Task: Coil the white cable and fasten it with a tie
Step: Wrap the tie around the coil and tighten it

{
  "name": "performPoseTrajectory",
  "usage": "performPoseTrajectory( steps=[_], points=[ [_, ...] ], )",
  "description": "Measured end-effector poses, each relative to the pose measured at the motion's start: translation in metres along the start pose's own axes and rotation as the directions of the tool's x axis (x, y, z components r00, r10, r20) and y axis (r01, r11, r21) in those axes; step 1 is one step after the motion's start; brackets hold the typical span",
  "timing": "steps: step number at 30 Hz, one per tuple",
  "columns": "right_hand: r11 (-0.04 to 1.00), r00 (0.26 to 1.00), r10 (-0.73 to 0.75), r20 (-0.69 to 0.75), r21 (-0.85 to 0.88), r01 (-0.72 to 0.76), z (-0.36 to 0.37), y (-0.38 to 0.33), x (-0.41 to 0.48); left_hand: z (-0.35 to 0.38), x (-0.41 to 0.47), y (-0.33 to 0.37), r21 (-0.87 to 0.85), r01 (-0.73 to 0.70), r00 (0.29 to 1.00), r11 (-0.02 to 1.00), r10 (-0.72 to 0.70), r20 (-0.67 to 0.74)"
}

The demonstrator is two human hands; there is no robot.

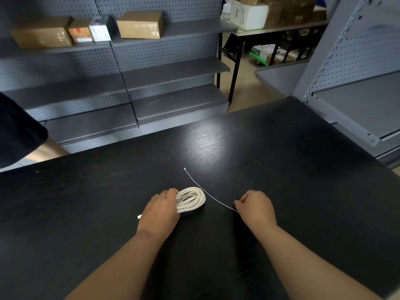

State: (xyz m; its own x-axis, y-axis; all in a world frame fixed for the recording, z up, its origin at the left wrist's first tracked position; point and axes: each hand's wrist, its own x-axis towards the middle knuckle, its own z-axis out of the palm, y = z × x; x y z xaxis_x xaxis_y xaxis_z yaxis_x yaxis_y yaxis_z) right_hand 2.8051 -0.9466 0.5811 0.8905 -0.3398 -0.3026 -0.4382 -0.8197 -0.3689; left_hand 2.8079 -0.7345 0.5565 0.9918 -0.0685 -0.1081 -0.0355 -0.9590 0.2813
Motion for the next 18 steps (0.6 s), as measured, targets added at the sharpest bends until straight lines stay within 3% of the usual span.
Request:
performPoseTrajectory(
  steps=[4,7,18],
  points=[
    [0.991,0.992,-0.126,-0.006,-0.035,0.126,0.0,-0.014,0.006,0.002,0.0,-0.001,-0.008,0.003,1.0,1.0,-0.003,-0.003],
    [0.981,0.978,-0.194,0.081,-0.006,0.195,0.004,-0.034,0.011,0.004,0.001,-0.002,-0.015,-0.004,1.0,1.0,0.004,-0.01],
    [0.965,0.917,-0.212,0.339,-0.075,0.251,0.019,-0.086,0.048,0.006,0.001,-0.004,-0.022,-0.012,1.0,1.0,0.011,-0.012]
  ],
)
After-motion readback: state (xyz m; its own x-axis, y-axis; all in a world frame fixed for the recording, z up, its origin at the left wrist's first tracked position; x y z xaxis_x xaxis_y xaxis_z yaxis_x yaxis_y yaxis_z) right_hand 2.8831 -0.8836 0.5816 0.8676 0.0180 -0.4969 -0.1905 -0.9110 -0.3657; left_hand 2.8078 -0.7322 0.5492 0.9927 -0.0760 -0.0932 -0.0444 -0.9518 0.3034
